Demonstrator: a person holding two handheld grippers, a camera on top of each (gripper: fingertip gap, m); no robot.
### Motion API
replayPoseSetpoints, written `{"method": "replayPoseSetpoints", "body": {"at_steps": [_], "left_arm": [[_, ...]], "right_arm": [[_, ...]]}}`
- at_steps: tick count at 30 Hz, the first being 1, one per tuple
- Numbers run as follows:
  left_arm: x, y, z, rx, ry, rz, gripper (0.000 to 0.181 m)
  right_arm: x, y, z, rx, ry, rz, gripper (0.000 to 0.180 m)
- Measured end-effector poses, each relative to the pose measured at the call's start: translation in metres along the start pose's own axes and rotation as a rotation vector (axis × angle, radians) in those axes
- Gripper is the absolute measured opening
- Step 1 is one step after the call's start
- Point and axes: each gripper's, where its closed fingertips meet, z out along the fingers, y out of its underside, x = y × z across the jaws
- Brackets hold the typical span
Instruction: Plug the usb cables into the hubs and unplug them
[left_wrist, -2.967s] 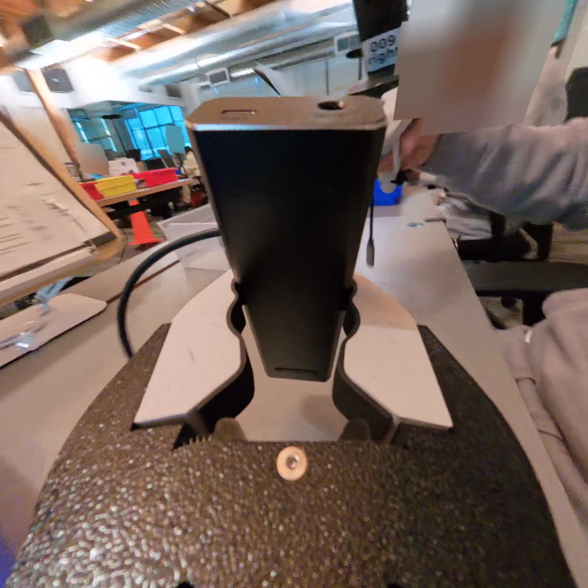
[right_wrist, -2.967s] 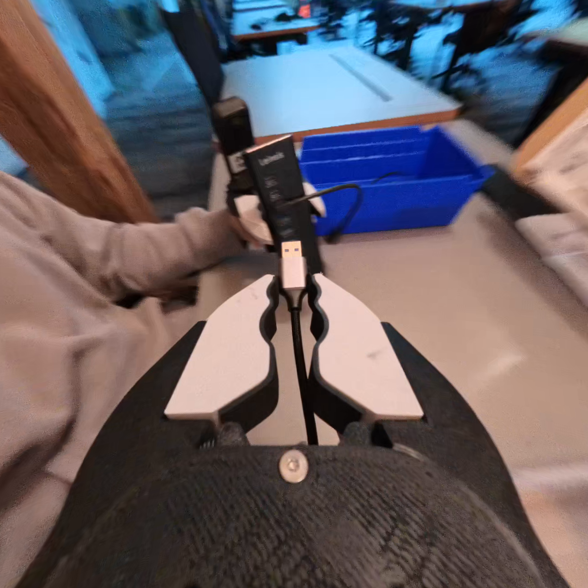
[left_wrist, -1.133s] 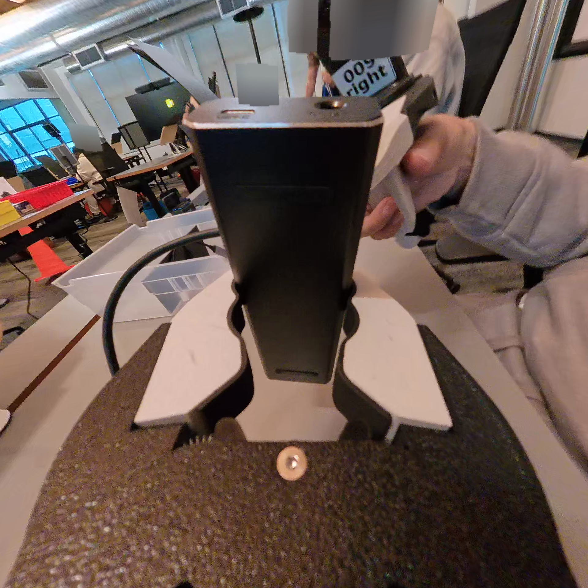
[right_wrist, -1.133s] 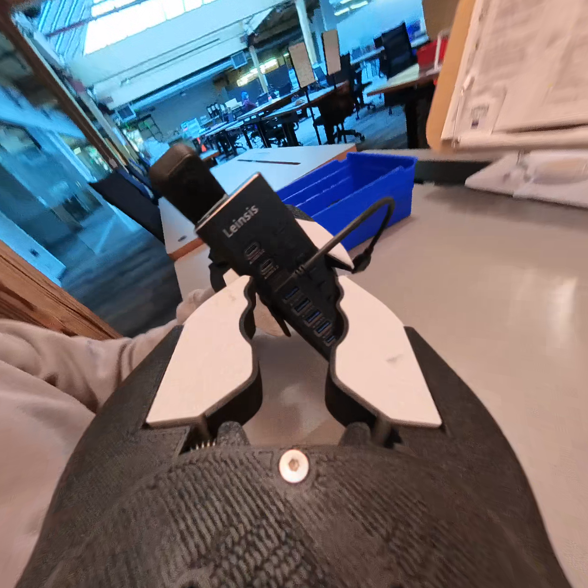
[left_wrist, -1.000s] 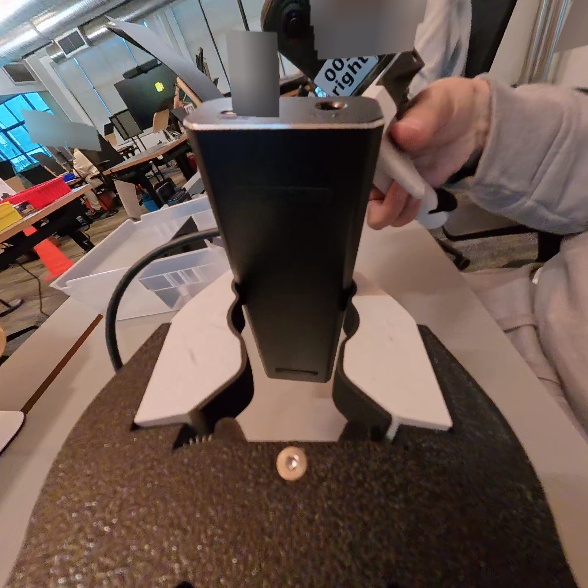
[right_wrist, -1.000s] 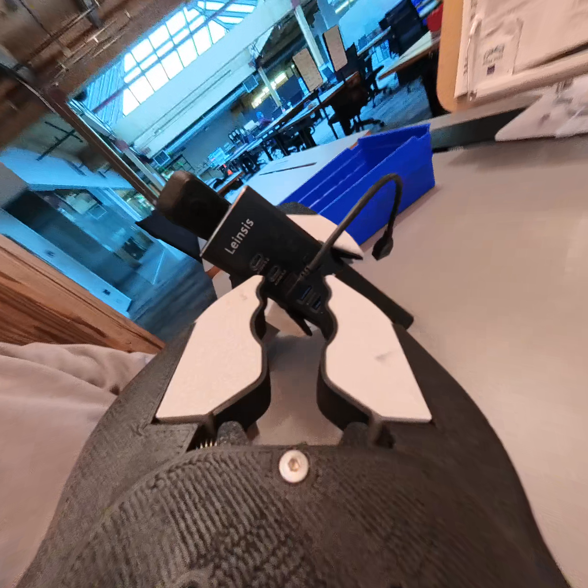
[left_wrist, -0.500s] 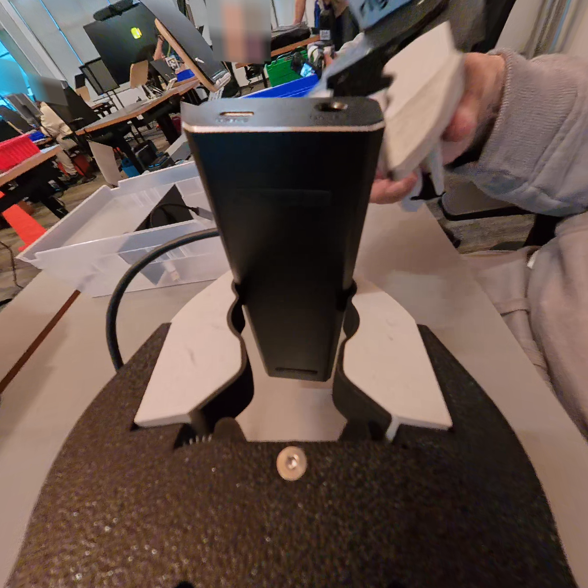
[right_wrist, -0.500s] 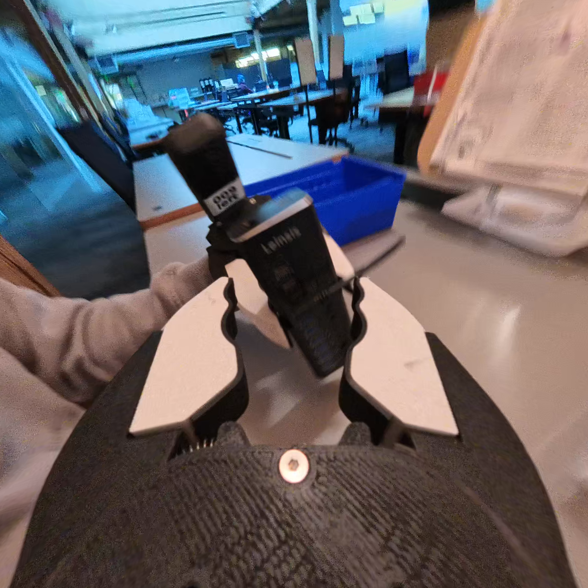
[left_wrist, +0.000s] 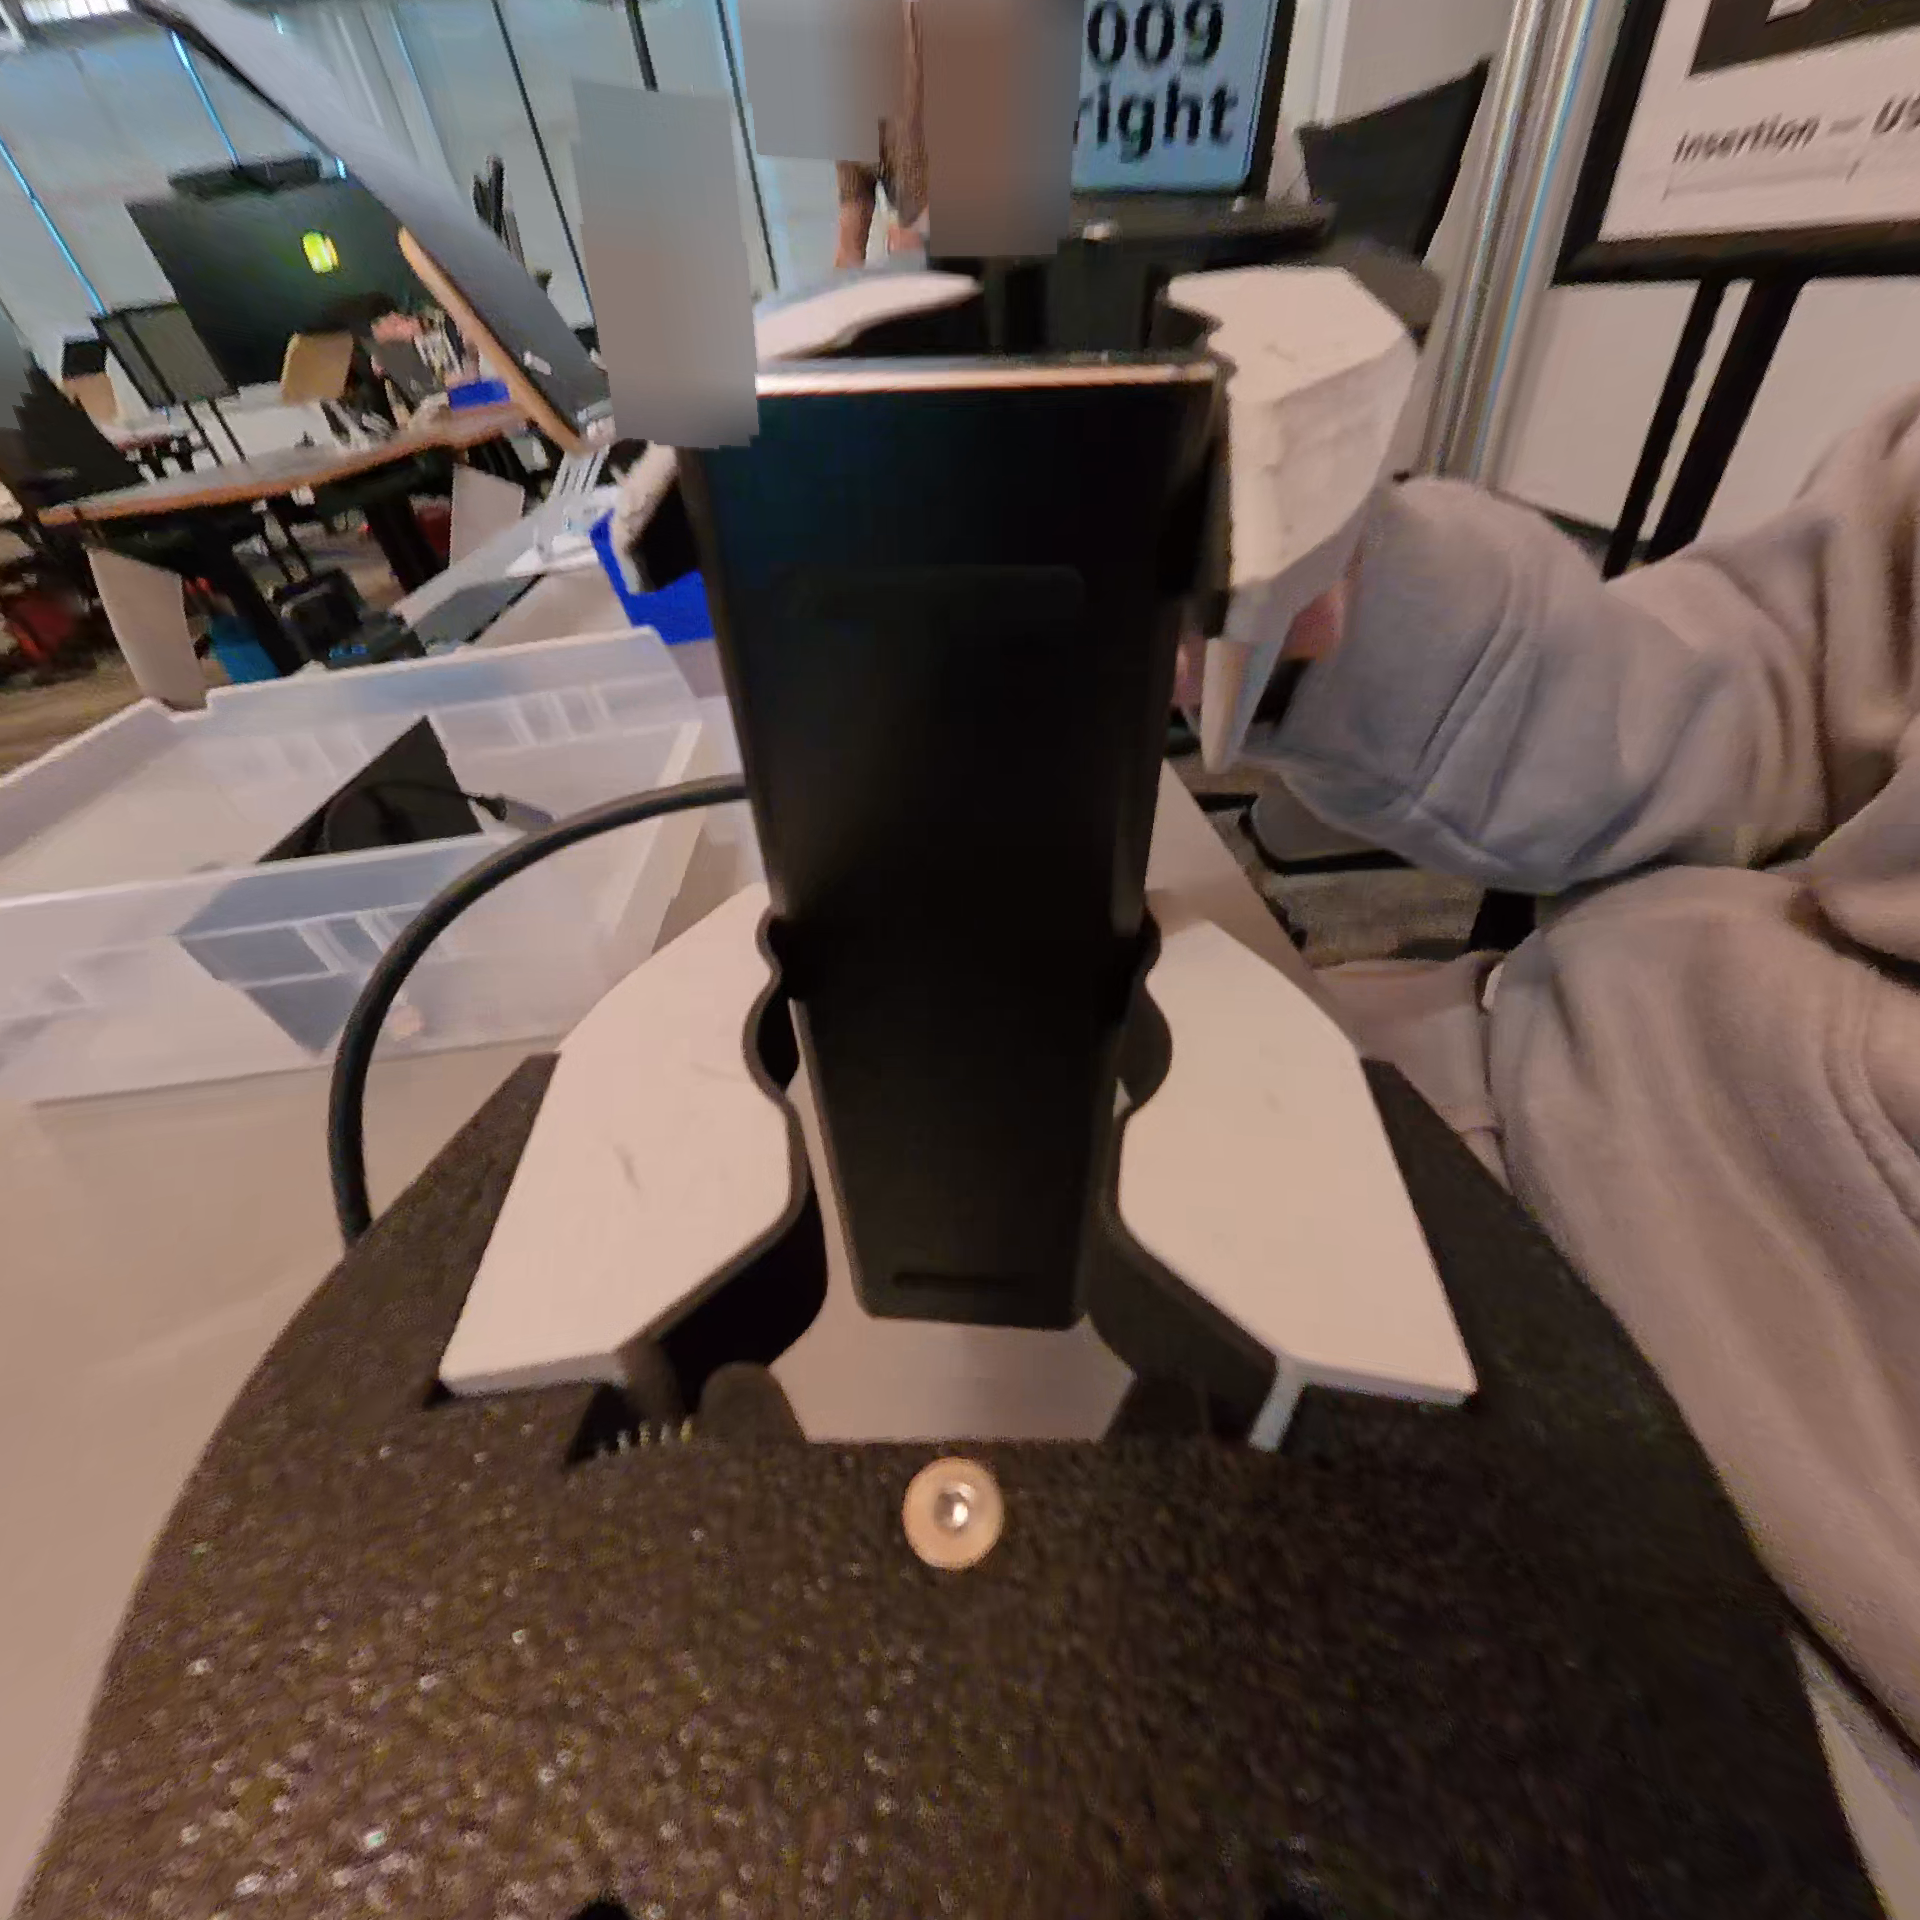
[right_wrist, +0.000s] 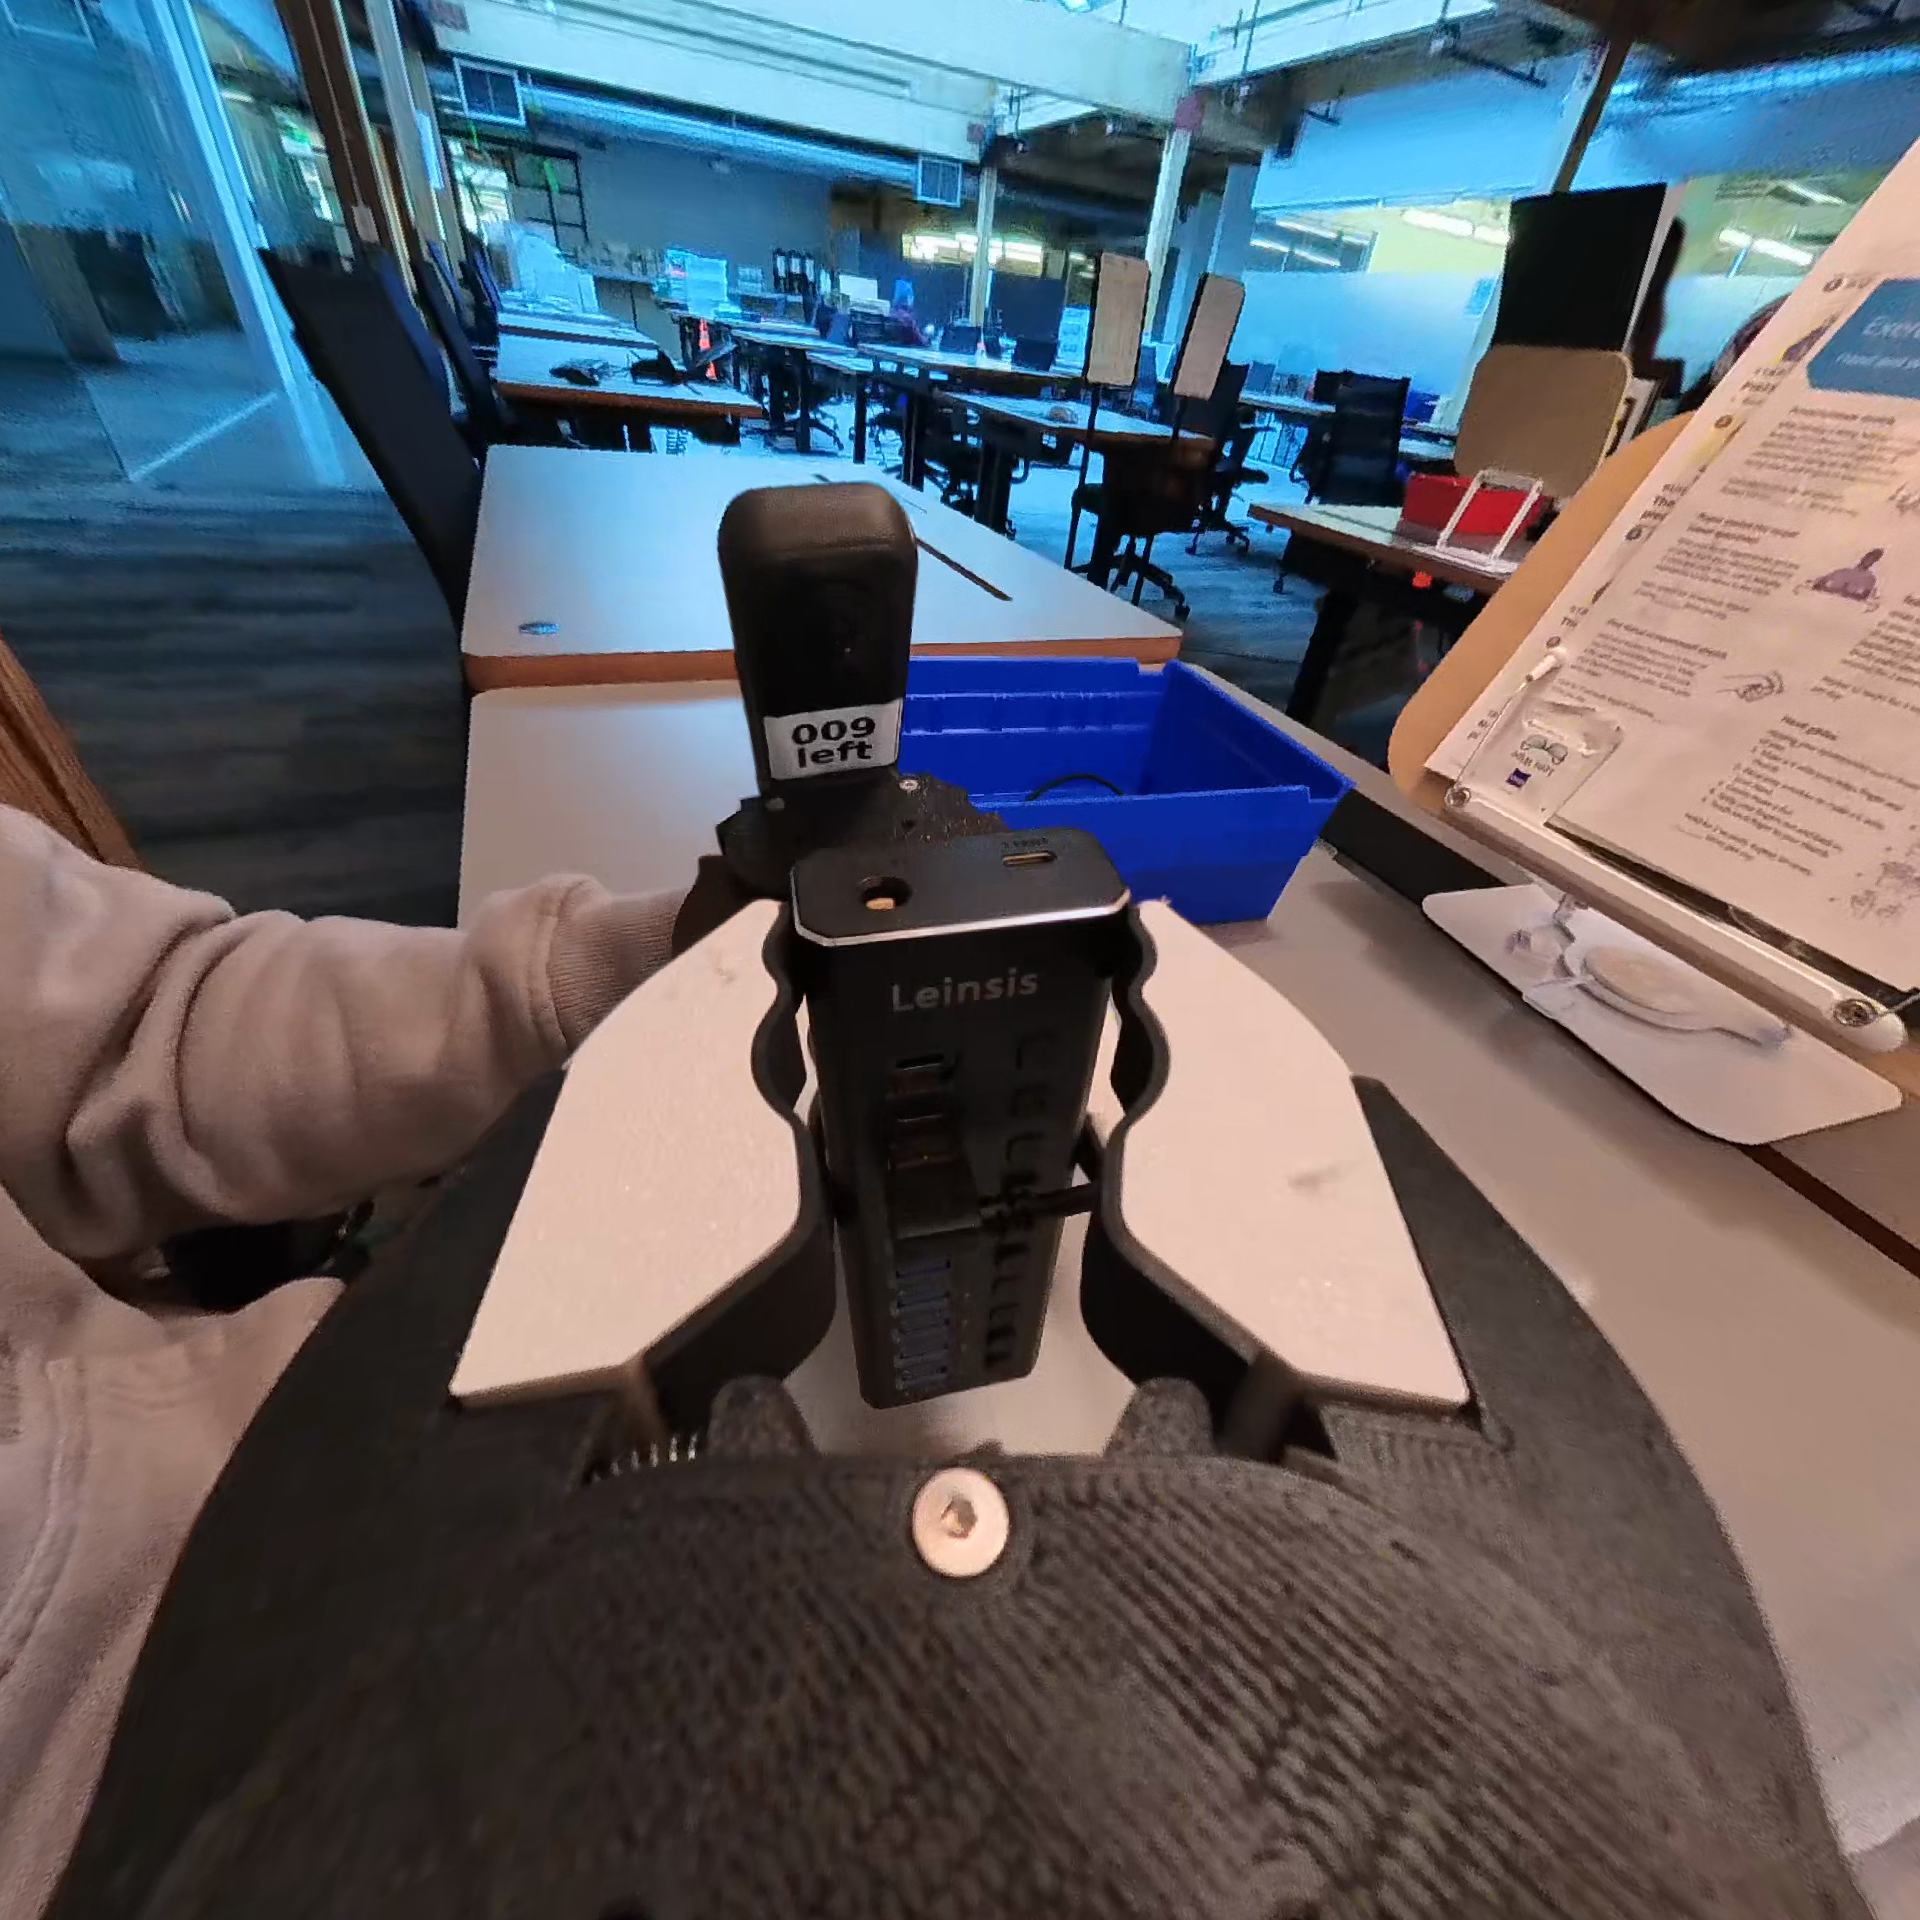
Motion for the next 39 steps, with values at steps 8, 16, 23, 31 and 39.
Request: {"method": "replayPoseSetpoints", "body": {"at_steps": [8,16,23,31,39], "left_arm": [[0.005,-0.005,0.003,0.005,0.006,0.037,0.06],[0.008,-0.019,0.005,0.094,0.018,-0.017,0.06],[0.006,-0.013,0.013,0.048,-0.004,-0.067,0.061],[0.002,-0.012,0.014,0.046,-0.041,0.002,0.062],[-0.003,-0.013,0.015,0.088,-0.043,-0.06,0.061]], "right_arm": [[-0.008,0.01,0.006,-0.068,0.015,-0.098,0.058],[-0.006,-0.002,0.0,0.013,0.006,-0.064,0.059],[-0.001,0.003,-0.003,0.018,0.018,-0.036,0.059],[-0.002,0.003,-0.006,0.008,0.001,-0.054,0.058],[0.003,-0.002,-0.019,0.052,-0.002,0.045,0.061]]}}
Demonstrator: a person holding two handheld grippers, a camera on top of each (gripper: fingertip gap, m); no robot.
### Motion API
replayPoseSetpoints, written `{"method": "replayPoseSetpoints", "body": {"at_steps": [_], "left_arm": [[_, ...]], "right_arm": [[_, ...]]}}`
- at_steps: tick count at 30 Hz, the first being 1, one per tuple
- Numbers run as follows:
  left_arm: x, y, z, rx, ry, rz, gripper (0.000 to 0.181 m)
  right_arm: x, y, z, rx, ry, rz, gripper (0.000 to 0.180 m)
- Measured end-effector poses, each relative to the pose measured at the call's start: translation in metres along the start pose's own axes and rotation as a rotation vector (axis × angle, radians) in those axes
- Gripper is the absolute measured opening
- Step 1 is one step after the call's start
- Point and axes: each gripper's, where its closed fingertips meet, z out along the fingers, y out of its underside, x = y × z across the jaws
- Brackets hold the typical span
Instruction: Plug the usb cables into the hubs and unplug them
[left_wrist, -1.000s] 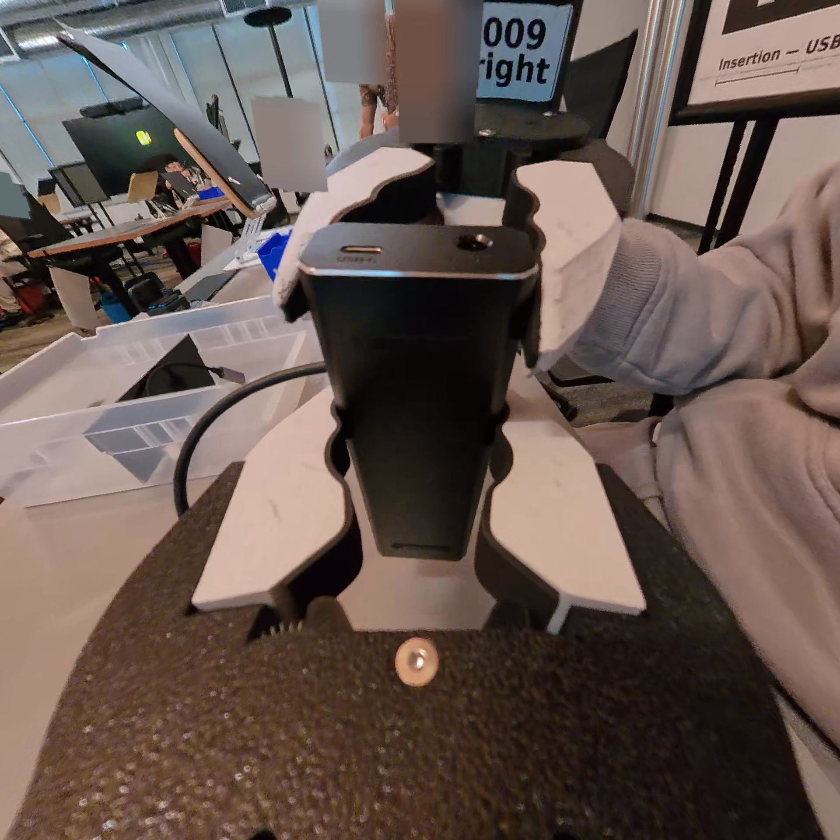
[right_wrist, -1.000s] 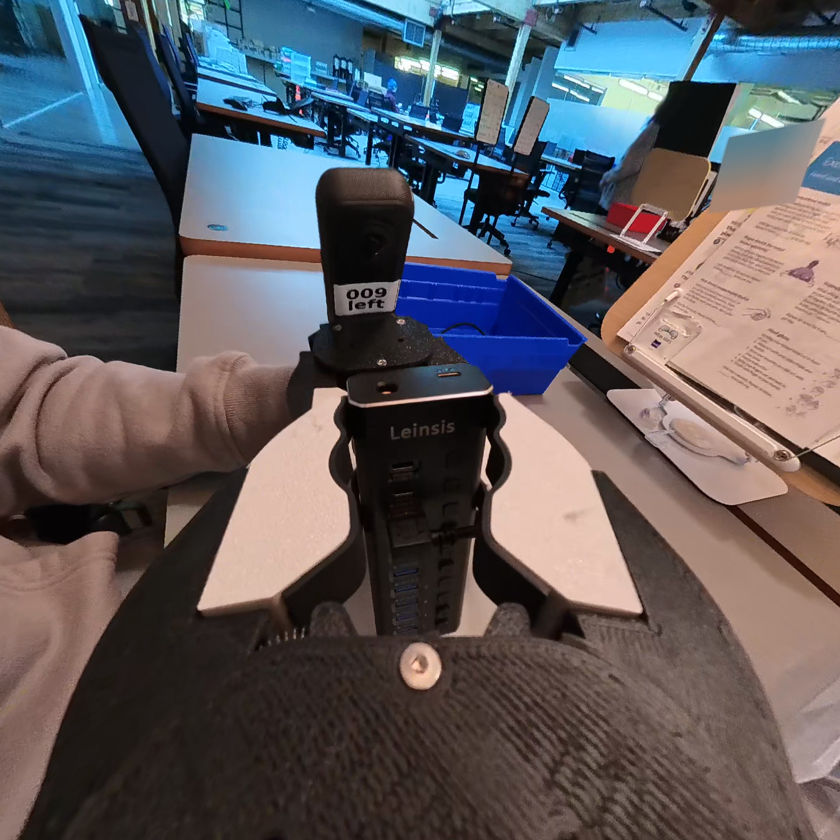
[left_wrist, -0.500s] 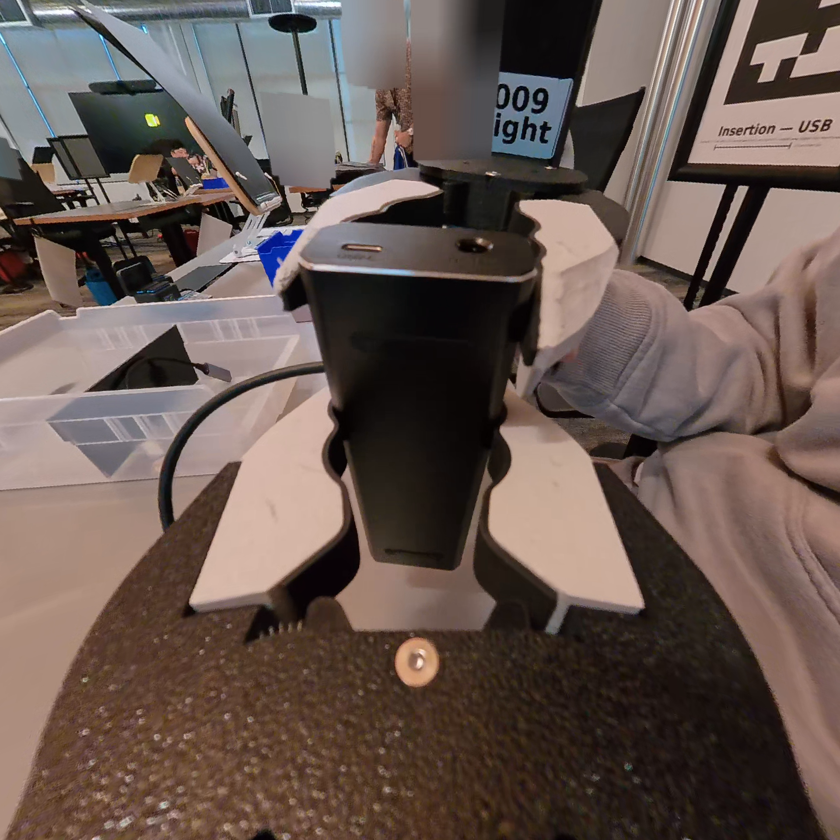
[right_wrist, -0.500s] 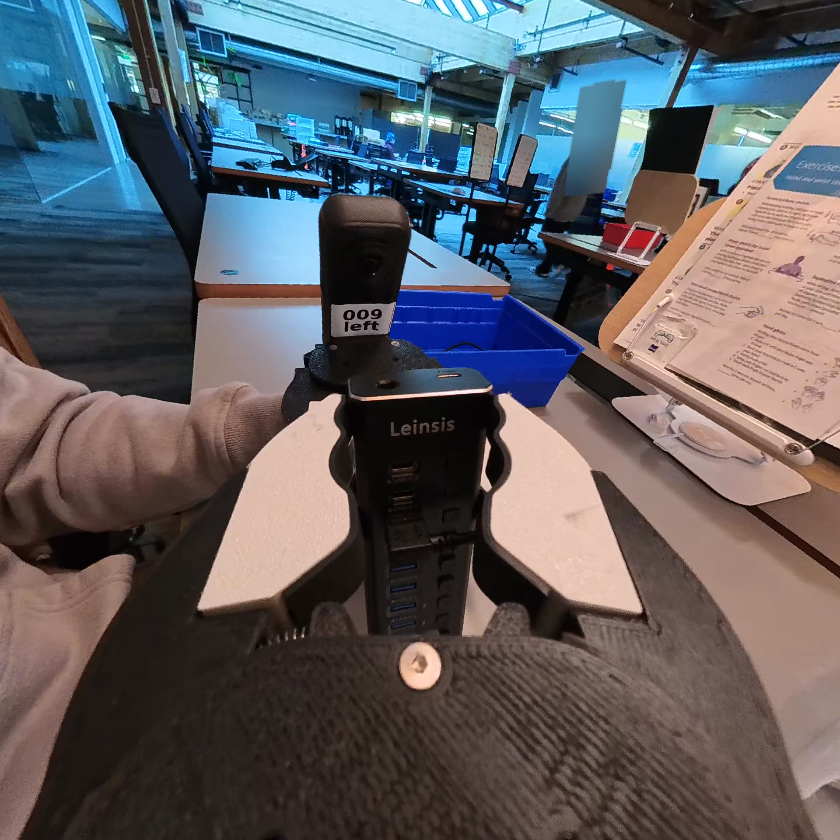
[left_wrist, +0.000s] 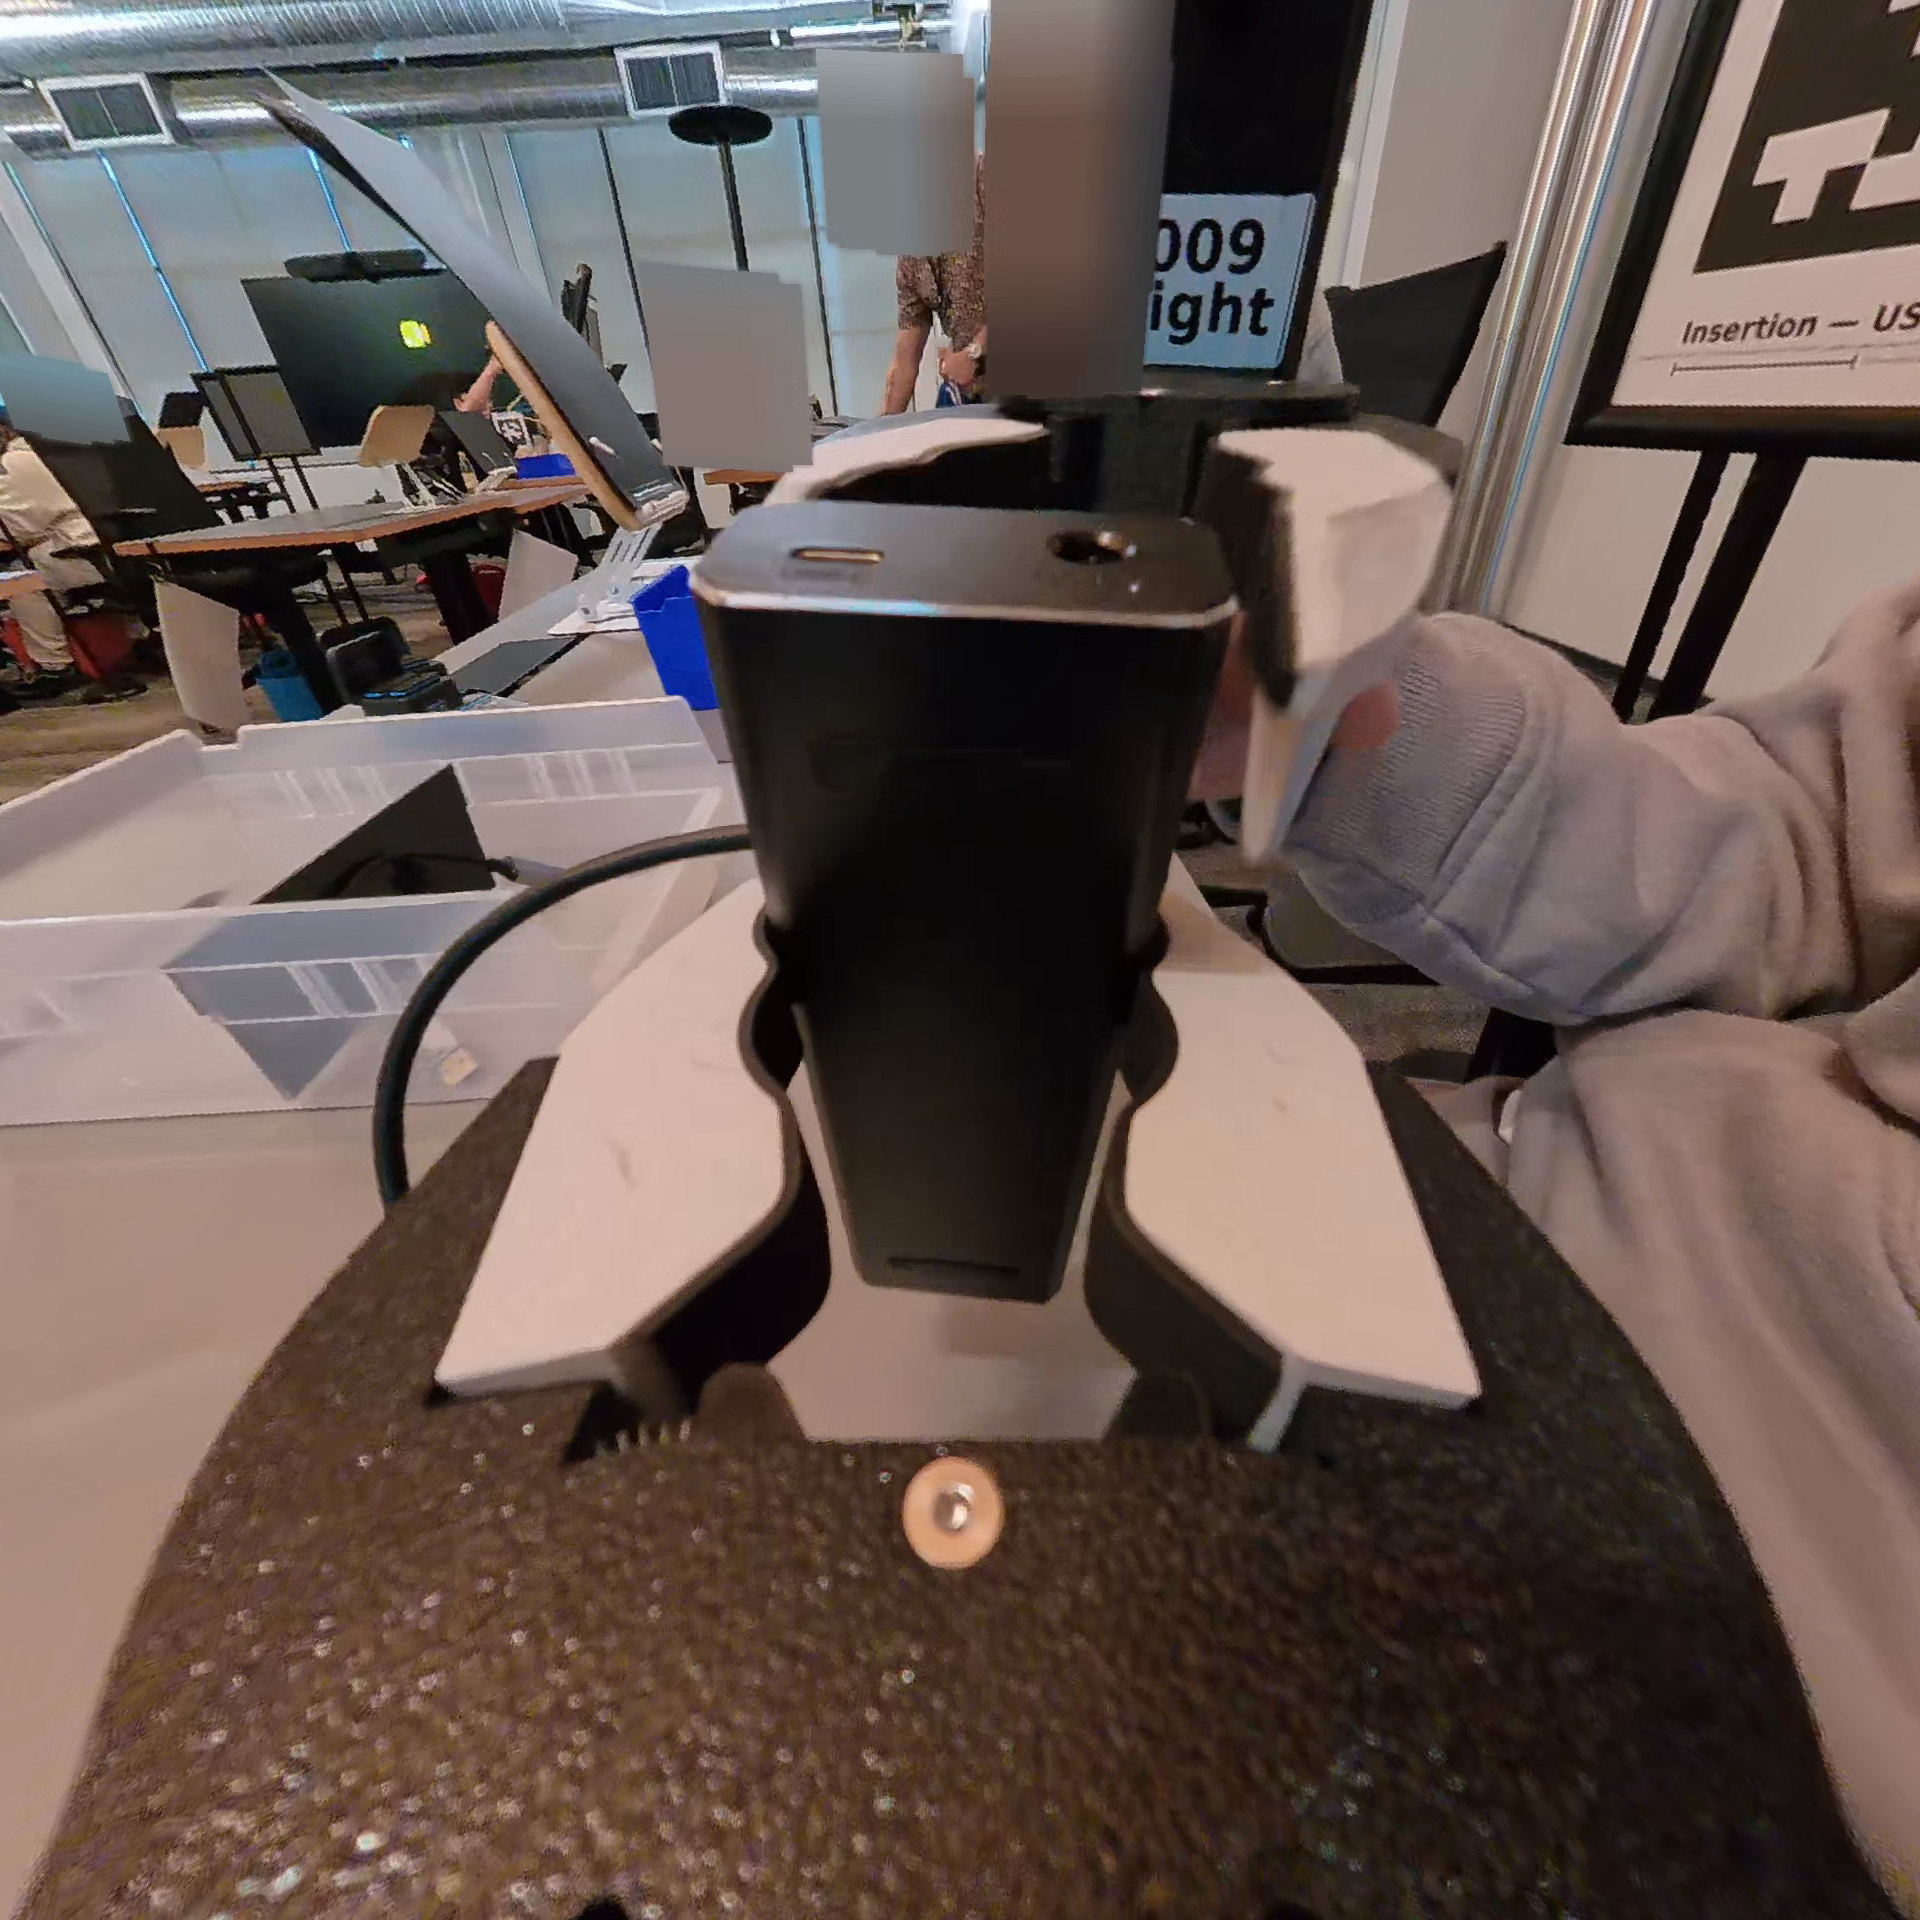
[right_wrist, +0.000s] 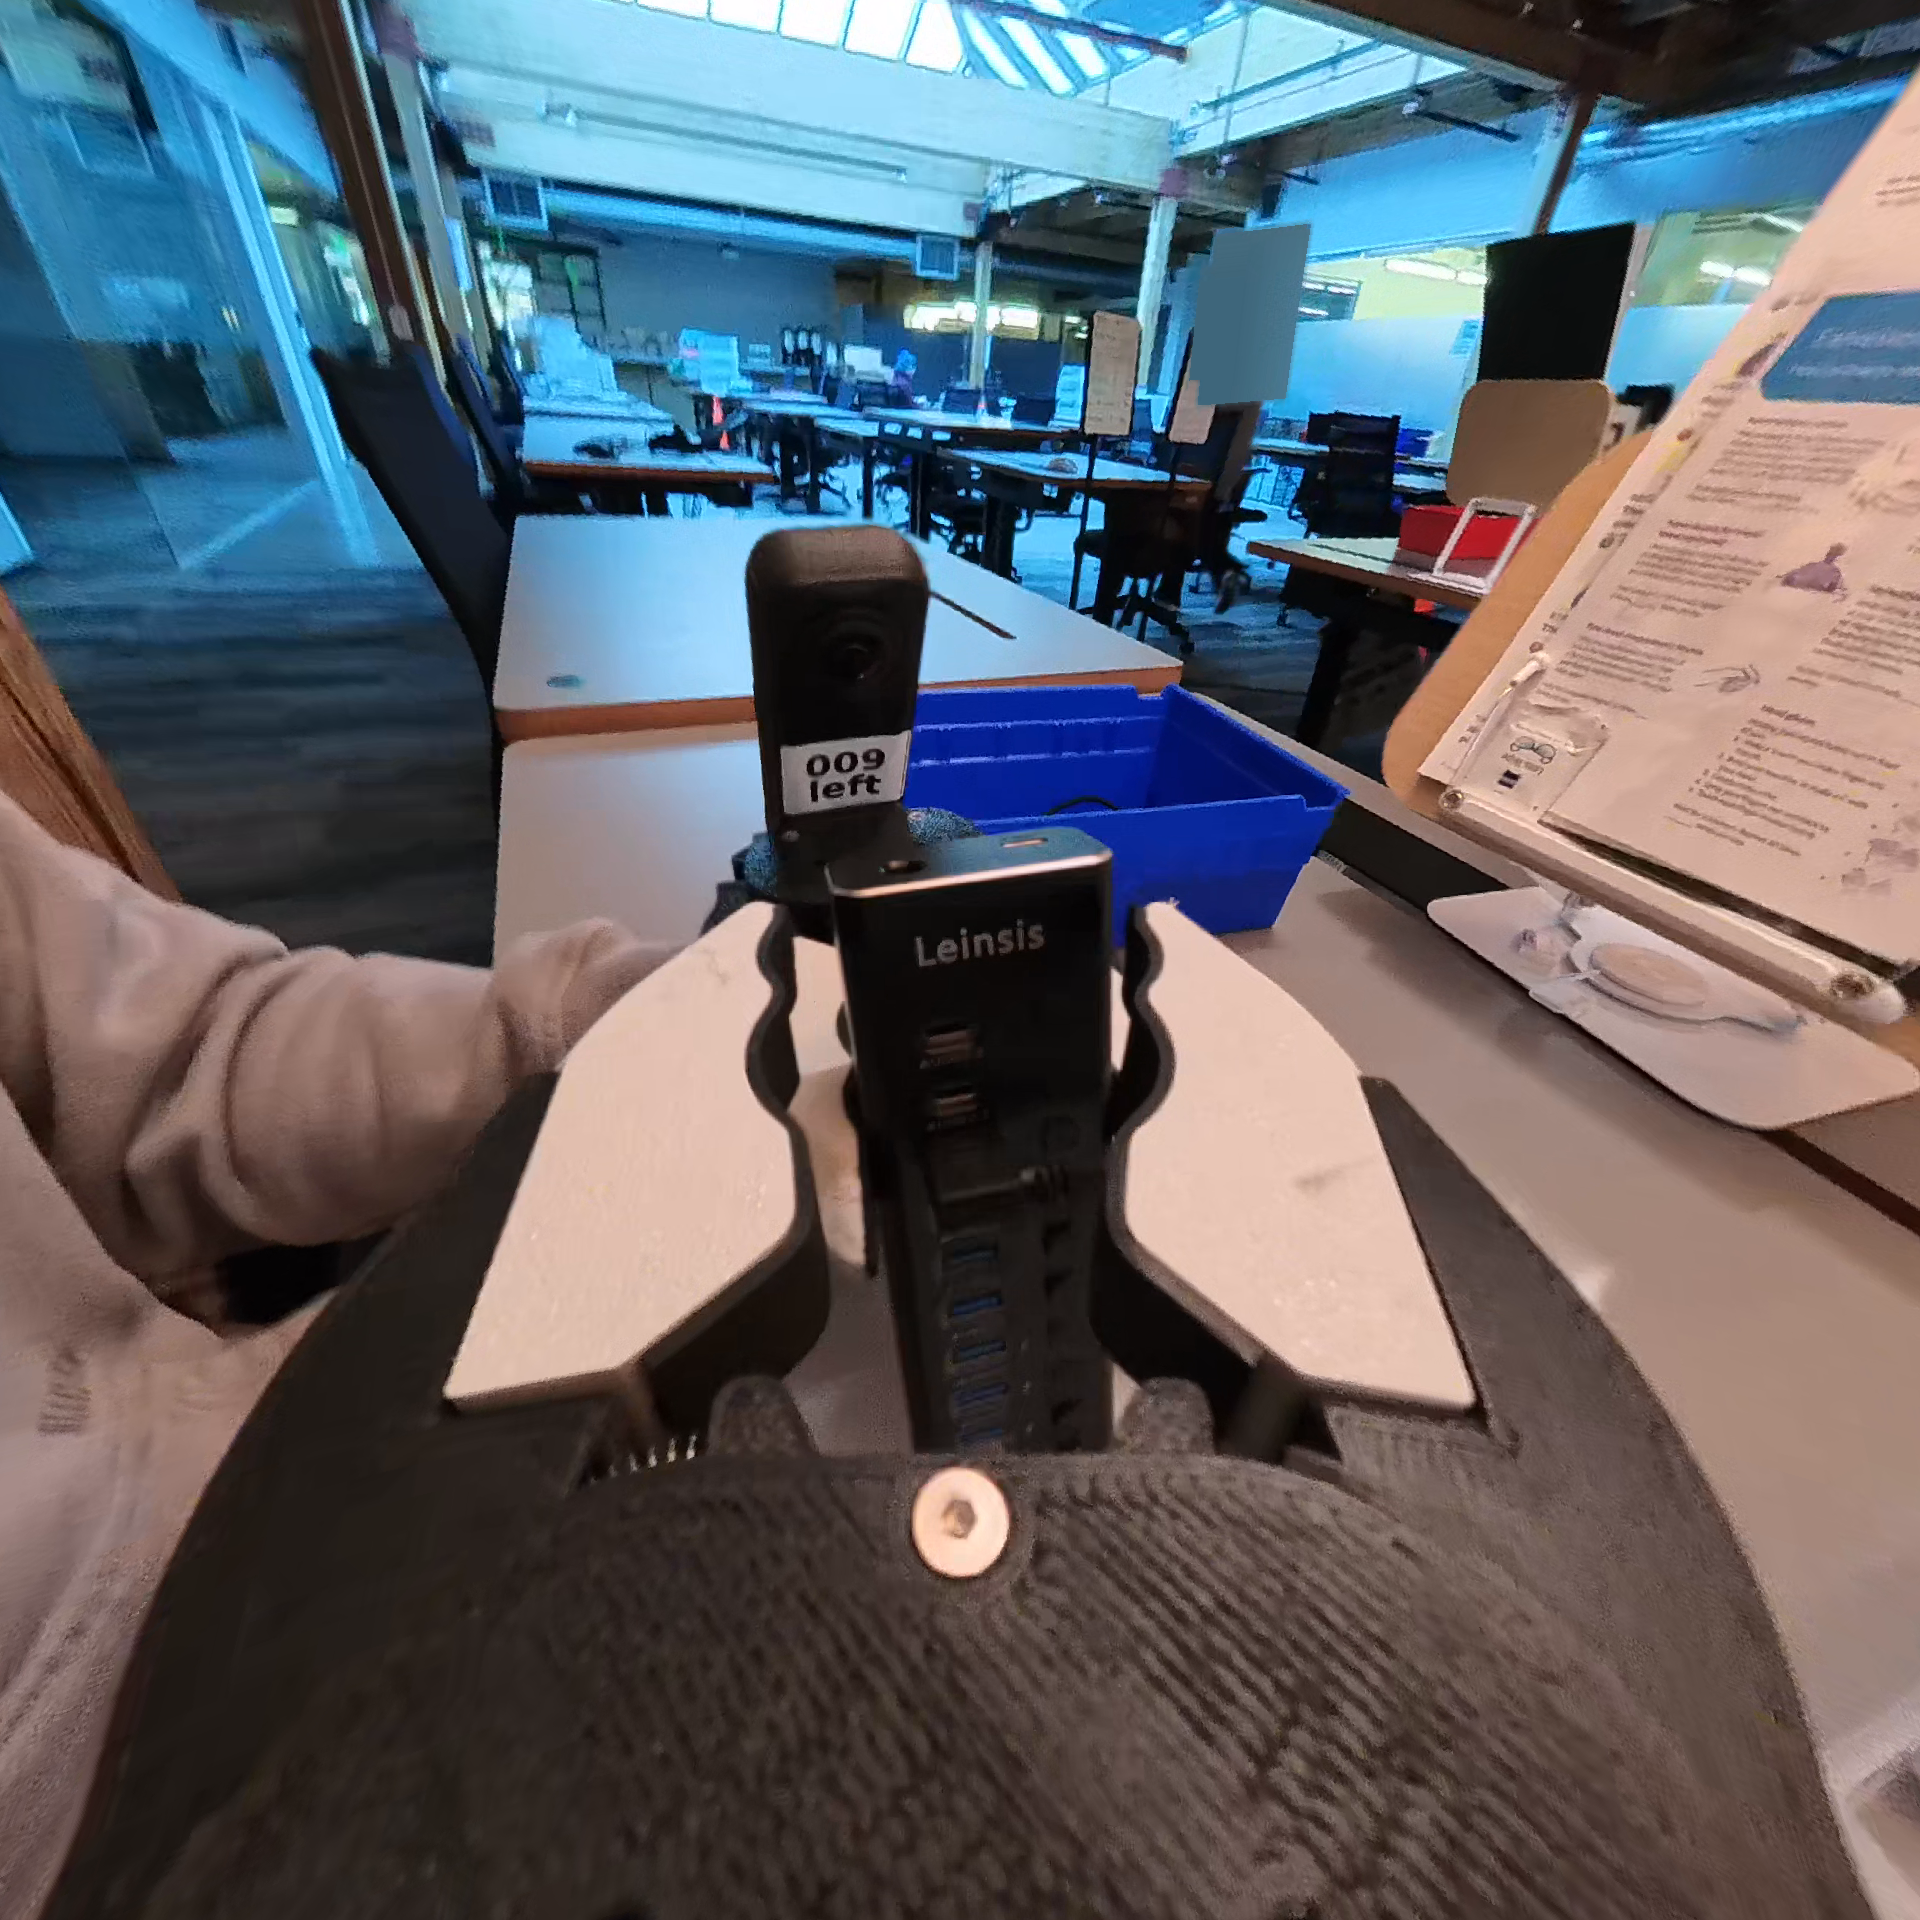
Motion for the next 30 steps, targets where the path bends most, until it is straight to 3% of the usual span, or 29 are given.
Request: {"method": "replayPoseSetpoints", "body": {"at_steps": [5,11,14,16,24,30], "left_arm": [[-0.009,0.001,-0.012,-0.01,-0.052,0.055,0.061],[-0.008,0.005,-0.01,-0.044,-0.075,0.148,0.061],[-0.006,0.009,-0.007,-0.066,-0.07,0.174,0.061],[-0.005,0.011,-0.006,-0.079,-0.068,0.188,0.061],[-0.003,0.012,-0.006,-0.087,-0.069,0.239,0.061],[0.004,0.01,0.005,-0.087,-0.066,0.279,0.061]], "right_arm": [[0.036,0.023,-0.027,-0.062,0.176,0.368,0.061],[0.008,0.045,-0.021,-0.123,-0.082,0.817,0.037],[-0.003,0.052,-0.014,-0.186,-0.146,0.899,0.029],[-0.001,0.06,-0.012,-0.217,-0.114,0.92,0.014],[-0.005,0.06,-0.016,-0.194,-0.198,1.058,0.01],[-0.009,0.062,-0.03,-0.234,-0.206,1.039,0.01]]}}
